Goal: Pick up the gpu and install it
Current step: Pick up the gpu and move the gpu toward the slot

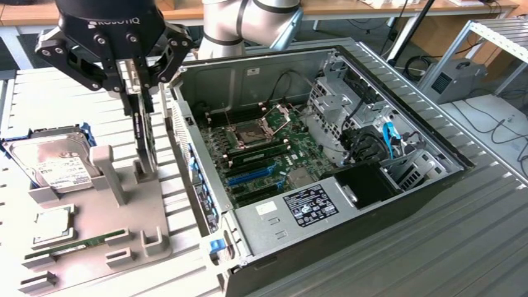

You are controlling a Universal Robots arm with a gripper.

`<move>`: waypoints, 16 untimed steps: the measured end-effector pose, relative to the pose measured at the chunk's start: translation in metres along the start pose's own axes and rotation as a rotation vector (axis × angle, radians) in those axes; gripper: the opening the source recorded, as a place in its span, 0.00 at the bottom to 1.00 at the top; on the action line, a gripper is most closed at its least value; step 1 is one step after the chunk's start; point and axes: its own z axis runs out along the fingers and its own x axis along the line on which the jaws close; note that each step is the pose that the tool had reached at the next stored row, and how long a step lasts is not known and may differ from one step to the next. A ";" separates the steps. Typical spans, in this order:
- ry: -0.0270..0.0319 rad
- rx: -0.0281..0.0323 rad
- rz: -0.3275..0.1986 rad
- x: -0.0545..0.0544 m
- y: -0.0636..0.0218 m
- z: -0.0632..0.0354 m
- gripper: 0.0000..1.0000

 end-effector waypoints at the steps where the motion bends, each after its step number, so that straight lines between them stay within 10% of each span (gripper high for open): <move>1: 0.0000 0.0000 0.000 -0.001 0.0001 0.0001 0.26; 16: -0.0001 0.0010 0.000 -0.017 0.0013 0.0005 0.26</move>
